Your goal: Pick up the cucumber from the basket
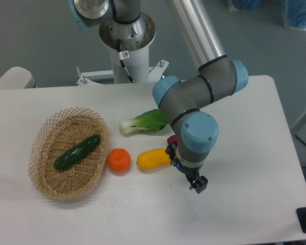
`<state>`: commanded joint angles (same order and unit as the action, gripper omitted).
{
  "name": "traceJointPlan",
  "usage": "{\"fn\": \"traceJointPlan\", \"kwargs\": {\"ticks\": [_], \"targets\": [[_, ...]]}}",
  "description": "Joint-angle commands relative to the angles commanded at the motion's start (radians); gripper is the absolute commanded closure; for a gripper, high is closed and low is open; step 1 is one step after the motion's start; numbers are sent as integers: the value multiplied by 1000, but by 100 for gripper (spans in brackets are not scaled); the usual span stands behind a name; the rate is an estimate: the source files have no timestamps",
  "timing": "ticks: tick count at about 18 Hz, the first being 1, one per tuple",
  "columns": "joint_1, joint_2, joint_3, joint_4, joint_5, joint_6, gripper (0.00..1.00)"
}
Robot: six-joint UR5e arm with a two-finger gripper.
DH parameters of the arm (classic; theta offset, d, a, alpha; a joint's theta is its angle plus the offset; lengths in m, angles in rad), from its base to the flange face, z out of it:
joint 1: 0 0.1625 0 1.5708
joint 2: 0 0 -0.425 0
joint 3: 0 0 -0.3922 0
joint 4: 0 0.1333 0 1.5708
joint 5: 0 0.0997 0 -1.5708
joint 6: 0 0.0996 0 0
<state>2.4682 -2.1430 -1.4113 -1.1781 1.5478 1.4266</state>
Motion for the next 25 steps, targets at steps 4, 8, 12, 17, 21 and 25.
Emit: {"fn": "traceJointPlan", "kwargs": {"ticks": [4, 8, 12, 17, 21, 25], "targets": [[-2, 2, -2, 2, 0, 0, 0], [-11, 3, -6, 0, -5, -15, 0], [-20, 12, -25, 0, -9, -15, 0], [-81, 40, -44, -8, -12, -86, 0], [-127, 81, -78, -9, -81, -161, 0], [-169, 161, -165, -3, -132, -209, 0]]}}
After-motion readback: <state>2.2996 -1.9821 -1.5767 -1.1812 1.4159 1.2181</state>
